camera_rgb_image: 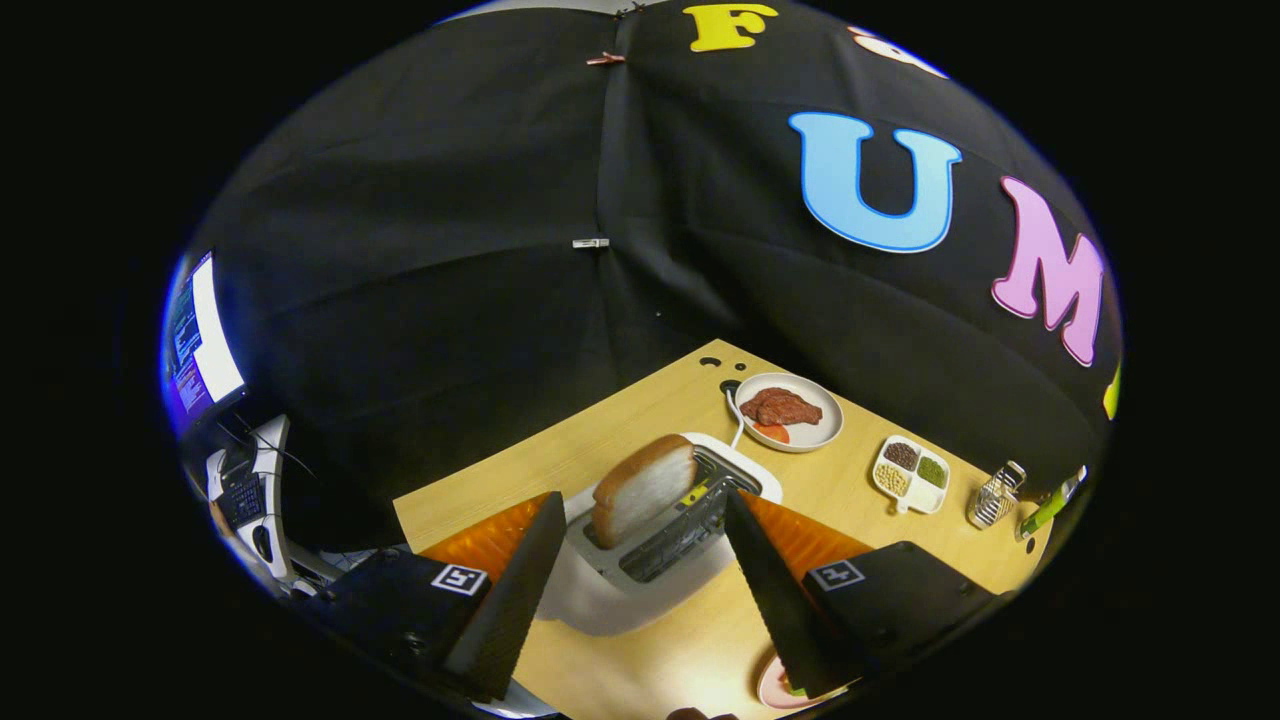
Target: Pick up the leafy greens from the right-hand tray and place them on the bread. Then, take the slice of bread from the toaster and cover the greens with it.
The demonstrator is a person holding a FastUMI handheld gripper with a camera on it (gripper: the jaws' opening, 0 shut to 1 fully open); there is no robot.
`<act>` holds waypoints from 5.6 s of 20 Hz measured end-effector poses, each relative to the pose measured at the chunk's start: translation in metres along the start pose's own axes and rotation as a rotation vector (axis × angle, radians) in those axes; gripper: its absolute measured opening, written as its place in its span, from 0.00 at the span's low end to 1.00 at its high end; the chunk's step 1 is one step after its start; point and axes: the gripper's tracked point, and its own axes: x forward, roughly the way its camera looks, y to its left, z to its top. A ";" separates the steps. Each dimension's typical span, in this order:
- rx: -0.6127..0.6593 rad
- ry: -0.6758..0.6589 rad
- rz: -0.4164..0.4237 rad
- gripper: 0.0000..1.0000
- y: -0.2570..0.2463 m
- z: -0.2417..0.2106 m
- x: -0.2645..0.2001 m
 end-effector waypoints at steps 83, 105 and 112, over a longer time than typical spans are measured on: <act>0.768 0.212 -0.329 0.38 -0.264 -0.279 -0.110; 0.472 -0.160 -0.666 0.99 -0.339 -0.143 -0.280; 0.337 -0.410 -0.729 0.99 -0.298 -0.054 -0.353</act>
